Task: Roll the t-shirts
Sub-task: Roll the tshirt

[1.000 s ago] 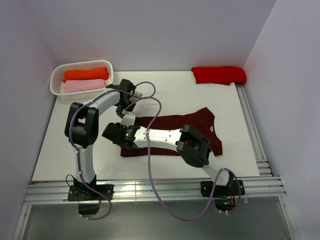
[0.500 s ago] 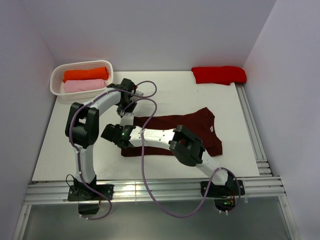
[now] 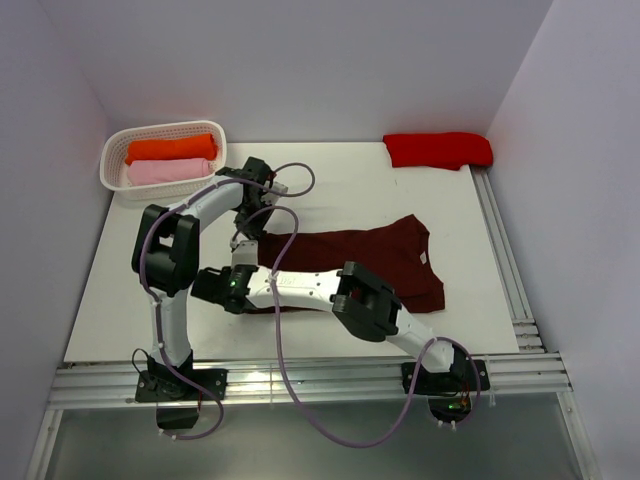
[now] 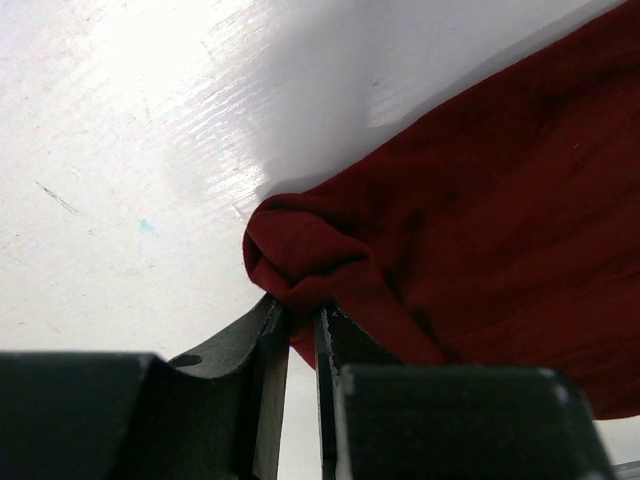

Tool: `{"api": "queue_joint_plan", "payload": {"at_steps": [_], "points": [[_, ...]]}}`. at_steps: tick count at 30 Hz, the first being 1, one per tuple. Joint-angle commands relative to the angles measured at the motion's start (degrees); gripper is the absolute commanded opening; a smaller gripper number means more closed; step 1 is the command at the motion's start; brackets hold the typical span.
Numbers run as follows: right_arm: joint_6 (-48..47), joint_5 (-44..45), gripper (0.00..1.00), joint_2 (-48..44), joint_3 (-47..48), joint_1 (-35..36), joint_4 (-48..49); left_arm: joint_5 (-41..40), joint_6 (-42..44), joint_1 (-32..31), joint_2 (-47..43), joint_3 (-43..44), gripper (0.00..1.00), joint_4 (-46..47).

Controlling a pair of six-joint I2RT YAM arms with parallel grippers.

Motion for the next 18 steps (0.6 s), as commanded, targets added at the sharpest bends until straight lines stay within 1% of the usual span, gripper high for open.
{"api": "queue_joint_plan", "payload": {"at_steps": [1,4,6,8,11,13,14,15,17,18], "points": [[3.1,1.3,0.59,1.38,1.68,0.81,-5.51,-0.28,-0.24,-0.55,0.56,2.42,0.2,-0.6],[3.72,1.22,0.57,2.35,2.57,1.43,-7.46,-0.2,-0.41,-0.55,0.91,2.42,0.2,-0.51],[3.8,0.16,0.54,2.35,1.69,1.52,-6.93,-0.2,-0.5,-0.63,1.0,2.51,0.21,-0.51],[4.33,-0.36,0.54,2.52,1.42,1.52,-7.19,-0.28,-0.33,-0.63,1.35,2.69,0.22,-0.6],[4.42,-1.07,0.51,2.35,0.19,1.52,-6.32,-0.72,-0.24,-0.63,1.88,3.3,0.25,-0.95],[4.33,-2.12,0.41,2.0,-1.47,1.52,-4.48,-0.81,-0.33,-0.63,2.49,4.09,0.28,-1.83],[3.81,-2.56,0.37,1.04,-3.48,1.52,-1.86,-0.64,-0.24,-0.63,2.5,4.44,0.29,-1.92],[3.8,-3.35,0.31,0.34,-4.72,1.52,-0.27,-0.55,-0.24,-0.63,2.59,4.62,0.31,-2.18],[3.8,-4.05,0.28,-2.03,-7.44,1.52,2.72,0.15,0.2,-0.63,2.41,5.32,0.33,-2.62],[3.8,-4.67,0.27,-3.18,-10.76,1.52,6.39,1.2,0.46,-0.55,2.15,5.76,0.37,-2.88]]}}
